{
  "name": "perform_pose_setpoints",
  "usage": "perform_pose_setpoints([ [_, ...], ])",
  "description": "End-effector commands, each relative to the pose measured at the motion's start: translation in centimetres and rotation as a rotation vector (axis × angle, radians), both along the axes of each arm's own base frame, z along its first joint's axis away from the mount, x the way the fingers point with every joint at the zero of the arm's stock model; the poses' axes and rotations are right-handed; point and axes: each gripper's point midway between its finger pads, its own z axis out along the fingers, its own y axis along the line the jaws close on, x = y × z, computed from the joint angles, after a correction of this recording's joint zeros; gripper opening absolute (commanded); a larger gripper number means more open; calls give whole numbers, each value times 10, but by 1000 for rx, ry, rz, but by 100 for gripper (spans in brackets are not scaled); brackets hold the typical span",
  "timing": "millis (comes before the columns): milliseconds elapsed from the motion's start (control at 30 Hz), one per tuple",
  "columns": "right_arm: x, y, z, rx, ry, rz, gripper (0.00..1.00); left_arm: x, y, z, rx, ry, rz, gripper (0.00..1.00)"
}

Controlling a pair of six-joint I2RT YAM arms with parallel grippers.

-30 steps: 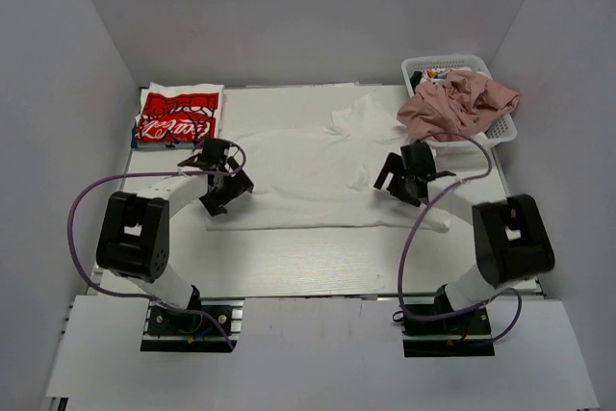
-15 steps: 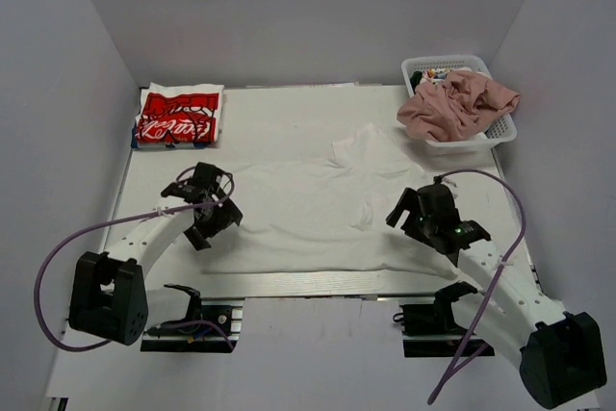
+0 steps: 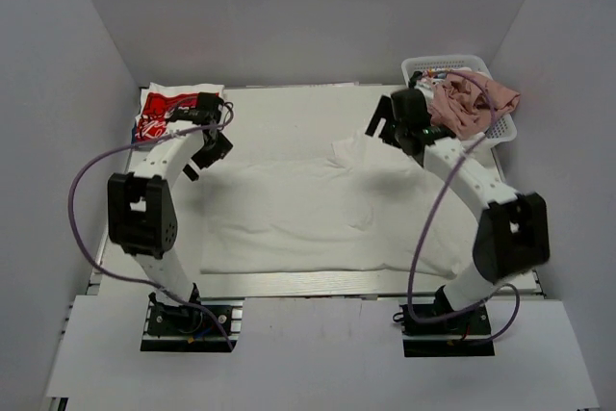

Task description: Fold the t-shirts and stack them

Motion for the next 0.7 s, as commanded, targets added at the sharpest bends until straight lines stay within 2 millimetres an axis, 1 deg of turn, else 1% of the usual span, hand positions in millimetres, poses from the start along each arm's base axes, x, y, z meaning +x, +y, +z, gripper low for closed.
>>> perform_pose_setpoints([
  [0,46,-10,17,-125,-30,-30,90,7,20,-18,65,95,61,100],
  [33,55,-10,-6,-161,22,-34,90,13,19,-24,64,102,69,100],
  [67,62,-12,-10,-185,29,-24,90,22,23,-24,62,96,81,99],
  [100,75,-10,-34,-211,76,-25,90,25,22,-29,64,105,81,99],
  [133,85,-6,-29,-209,63,-19,90,28,20,-34,50,108,91,94],
  [167,98,-4,-21,-216,41,-3,90,30,19,-40,48,117,102,92],
  [200,102,-3,-57,-246,113,7,90,37,18,-39,40,87,114,92],
  [233,113,1,-48,-250,91,24,90,38,15,-43,21,83,109,92],
  [267,125,4,-36,-245,61,20,90,40,18,-45,19,75,118,92],
  [300,128,3,-53,-272,94,36,90,44,16,-45,5,62,115,92],
  [333,138,7,-50,-265,85,40,90,47,15,-44,2,46,115,92],
  [367,140,9,-65,-279,104,42,90,47,15,-48,4,55,115,92],
  [400,141,9,-62,-278,98,41,90,53,15,-44,-1,31,115,92],
  [433,144,7,-69,-288,99,40,90,56,14,-48,-1,31,115,92],
  [467,148,6,-69,-286,83,34,90,59,14,-45,-2,21,115,92],
  [500,148,6,-70,-290,85,40,90,58,14,-50,0,33,115,92],
  [533,153,6,-72,-285,70,36,90,61,18,-51,-1,31,124,92],
  [567,155,5,-71,-286,65,41,90,66,17,-54,-2,27,124,92],
  [600,157,8,-73,-280,63,53,90,68,17,-56,-1,28,124,92],
  [633,159,9,-75,-277,60,57,90,73,21,-58,-3,21,135,92],
  [667,162,8,-78,-277,58,56,90,79,21,-55,-5,9,135,92],
])
